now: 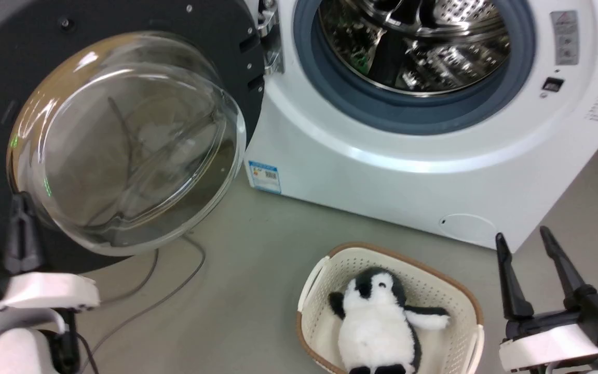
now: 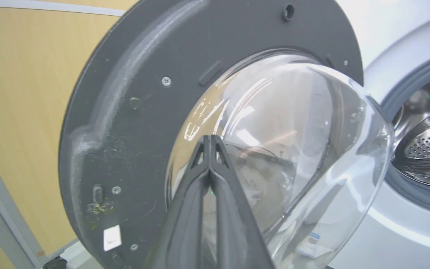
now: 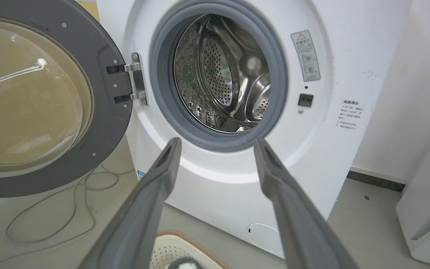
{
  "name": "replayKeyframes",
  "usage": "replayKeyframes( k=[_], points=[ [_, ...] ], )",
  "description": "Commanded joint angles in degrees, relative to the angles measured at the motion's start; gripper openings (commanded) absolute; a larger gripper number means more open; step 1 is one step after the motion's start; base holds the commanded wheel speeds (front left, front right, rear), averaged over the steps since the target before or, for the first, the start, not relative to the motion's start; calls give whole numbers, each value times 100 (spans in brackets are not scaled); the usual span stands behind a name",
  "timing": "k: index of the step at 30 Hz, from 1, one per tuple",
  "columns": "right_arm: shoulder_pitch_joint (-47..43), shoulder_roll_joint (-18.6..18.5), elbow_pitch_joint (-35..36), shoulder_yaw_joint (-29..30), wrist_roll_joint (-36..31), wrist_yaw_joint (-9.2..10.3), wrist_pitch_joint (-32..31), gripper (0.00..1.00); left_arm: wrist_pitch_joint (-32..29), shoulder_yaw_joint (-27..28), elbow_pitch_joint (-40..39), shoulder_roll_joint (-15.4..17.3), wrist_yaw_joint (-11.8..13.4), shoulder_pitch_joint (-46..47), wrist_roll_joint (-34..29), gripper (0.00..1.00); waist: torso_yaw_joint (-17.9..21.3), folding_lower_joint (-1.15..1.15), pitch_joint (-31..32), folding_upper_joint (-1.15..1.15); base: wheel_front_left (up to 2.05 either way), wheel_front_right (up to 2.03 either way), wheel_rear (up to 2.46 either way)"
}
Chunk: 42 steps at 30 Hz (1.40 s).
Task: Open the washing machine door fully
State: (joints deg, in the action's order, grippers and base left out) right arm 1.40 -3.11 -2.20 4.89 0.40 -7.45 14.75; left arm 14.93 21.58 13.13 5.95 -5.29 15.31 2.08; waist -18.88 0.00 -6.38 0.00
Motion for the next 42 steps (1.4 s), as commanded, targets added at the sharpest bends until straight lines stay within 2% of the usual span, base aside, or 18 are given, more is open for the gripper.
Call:
replayKeyframes(
  k=[1,12,23,32,34,42],
  points=[
    [-66,22,111,23,65,-3,25,100,7,-125,-161,-67,-33,-164,-66,0,98,0,128,0,0,0,0],
    [-257,23,460,93,222,-3,25,100,7,-798,-727,-227,-144,-657,73,0,504,0,462,0,0,0,0],
    [-439,23,470,208,283,-3,25,100,7,-1353,-606,-288,-185,-1058,292,0,1029,0,638,0,0,0,0],
    [-640,23,373,273,341,-3,25,100,7,-1604,-450,-303,-98,-1351,280,2,1278,0,710,0,0,0,0],
    [-672,23,332,270,335,-3,25,100,7,-1646,-418,-304,-60,-1392,261,100,1312,0,715,0,0,0,0],
    [-727,23,211,268,377,-3,25,100,7,-1825,-293,-306,27,-1557,194,100,1435,0,742,0,0,0,0]
  ],
)
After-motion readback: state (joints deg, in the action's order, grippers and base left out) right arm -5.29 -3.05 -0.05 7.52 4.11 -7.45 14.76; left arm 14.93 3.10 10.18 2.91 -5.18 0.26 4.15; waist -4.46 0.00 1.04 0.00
